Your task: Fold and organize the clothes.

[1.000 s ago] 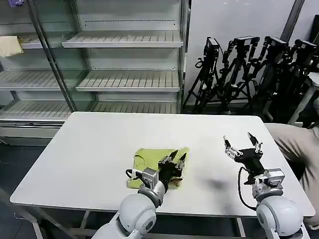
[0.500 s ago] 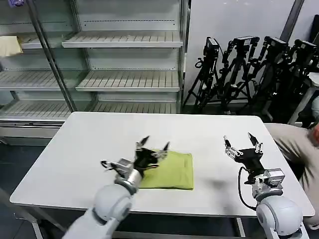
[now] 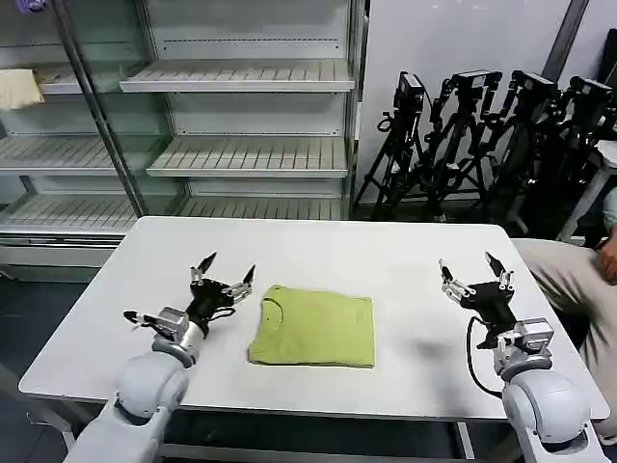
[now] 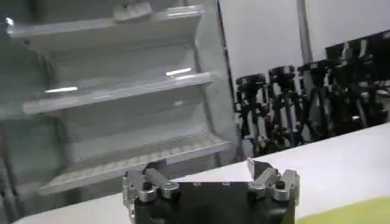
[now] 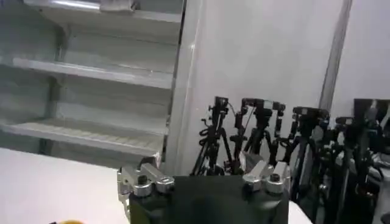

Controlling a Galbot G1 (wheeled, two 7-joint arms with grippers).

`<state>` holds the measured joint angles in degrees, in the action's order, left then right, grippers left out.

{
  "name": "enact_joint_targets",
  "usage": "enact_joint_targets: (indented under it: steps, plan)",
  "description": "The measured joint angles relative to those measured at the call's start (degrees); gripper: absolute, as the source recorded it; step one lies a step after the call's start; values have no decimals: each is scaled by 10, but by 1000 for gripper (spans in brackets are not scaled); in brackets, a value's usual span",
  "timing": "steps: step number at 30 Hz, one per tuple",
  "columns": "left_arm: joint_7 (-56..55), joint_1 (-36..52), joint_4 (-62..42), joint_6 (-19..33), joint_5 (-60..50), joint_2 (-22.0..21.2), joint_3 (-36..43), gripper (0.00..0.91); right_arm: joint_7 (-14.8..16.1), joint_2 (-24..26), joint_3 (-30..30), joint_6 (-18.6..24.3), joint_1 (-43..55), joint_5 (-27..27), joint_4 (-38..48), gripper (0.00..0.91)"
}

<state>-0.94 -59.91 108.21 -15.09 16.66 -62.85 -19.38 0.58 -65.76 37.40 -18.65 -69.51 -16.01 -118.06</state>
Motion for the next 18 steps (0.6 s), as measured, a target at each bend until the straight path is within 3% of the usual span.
enact_joint_targets:
  steps: [18]
  plan:
    - [46, -22, -35, 87, -53, 8, -86, 907, 22, -14, -2, 27, 14, 72, 32, 907]
